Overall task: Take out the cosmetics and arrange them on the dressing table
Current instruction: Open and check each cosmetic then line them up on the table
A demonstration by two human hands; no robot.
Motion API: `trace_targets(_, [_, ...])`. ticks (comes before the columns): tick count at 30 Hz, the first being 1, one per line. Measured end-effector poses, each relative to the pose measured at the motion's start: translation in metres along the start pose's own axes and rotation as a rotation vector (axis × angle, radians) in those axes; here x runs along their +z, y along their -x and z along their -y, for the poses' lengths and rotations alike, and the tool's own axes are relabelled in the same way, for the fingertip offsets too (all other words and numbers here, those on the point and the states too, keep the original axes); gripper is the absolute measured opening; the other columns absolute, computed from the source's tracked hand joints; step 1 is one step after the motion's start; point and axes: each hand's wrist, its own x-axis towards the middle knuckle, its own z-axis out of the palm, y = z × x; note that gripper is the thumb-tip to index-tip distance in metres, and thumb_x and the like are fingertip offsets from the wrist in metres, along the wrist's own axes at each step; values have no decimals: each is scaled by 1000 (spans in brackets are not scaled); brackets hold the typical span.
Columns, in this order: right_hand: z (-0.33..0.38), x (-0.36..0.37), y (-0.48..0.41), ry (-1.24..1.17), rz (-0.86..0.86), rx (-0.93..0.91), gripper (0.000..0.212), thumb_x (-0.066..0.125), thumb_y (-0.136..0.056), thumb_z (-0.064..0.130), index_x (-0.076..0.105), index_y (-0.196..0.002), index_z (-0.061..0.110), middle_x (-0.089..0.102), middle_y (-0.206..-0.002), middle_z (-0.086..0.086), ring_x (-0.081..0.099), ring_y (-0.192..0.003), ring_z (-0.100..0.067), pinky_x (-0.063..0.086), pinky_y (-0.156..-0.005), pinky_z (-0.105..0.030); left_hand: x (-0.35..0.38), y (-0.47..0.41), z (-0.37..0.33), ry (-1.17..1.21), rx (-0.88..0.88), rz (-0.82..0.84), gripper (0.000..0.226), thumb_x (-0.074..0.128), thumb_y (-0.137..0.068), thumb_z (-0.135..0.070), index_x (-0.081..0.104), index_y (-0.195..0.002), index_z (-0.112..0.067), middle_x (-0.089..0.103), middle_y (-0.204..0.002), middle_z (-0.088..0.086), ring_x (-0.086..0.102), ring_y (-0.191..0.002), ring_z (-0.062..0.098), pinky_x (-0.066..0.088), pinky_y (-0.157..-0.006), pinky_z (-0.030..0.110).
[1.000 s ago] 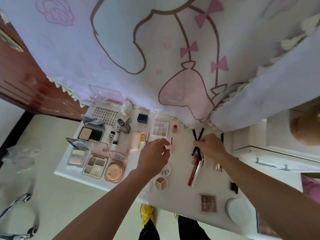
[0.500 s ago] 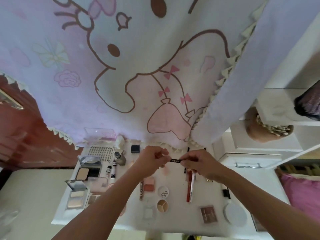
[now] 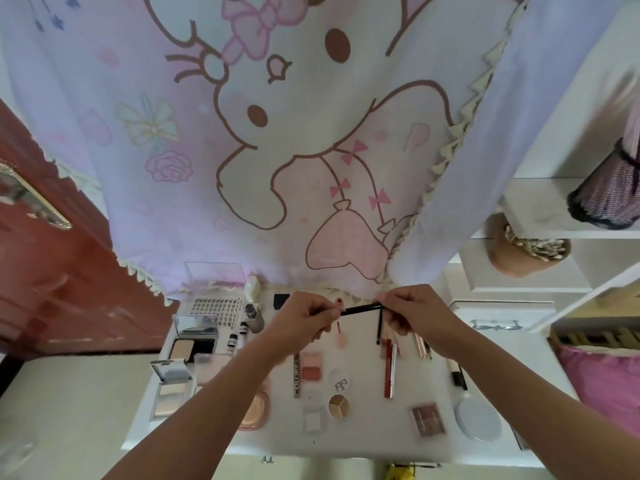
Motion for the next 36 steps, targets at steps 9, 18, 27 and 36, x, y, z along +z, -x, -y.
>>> trace_targets(9, [3, 4, 4, 32, -73, -138, 18, 61, -95, 9, 74, -86, 0, 64, -61, -8, 52, -51, -15, 42, -49, -22, -7, 9, -7, 252, -61, 77, 19, 54, -97, -13, 68, -91, -1, 37, -54, -3, 29, -49, 10, 28, -48, 23])
trace_targets(18, [5, 0, 11, 21, -108, -144, 16, 62, -95, 10, 73, -90, 0, 68, -65, -7, 55, -53, -13, 47, -53, -22, -5, 13, -11, 256, -69, 84, 26, 51, -99, -20, 66, -91, -1, 29, -50, -6, 22, -46, 10, 25, -46, 24])
trace_targets(27, [15, -4, 17, 118, 49, -67, 20, 63, -95, 14, 72, -87, -3, 67, -65, -4, 60, -56, -11, 47, -52, -22, -5, 11, -15, 370, 13, -2, 14, 57, -94, -7, 66, -87, 1, 49, -55, 4, 38, -46, 11, 40, -47, 23])
trace_targets(36, [18, -13, 18, 39, 10, -63, 20, 62, -94, 8, 71, -76, 6, 65, -62, -4, 55, -53, -12, 46, -52, -22, -18, 3, -14, 646, -39, -160, 15, 53, -94, -3, 66, -96, 4, 57, -62, 12, 46, -45, 13, 48, -47, 25])
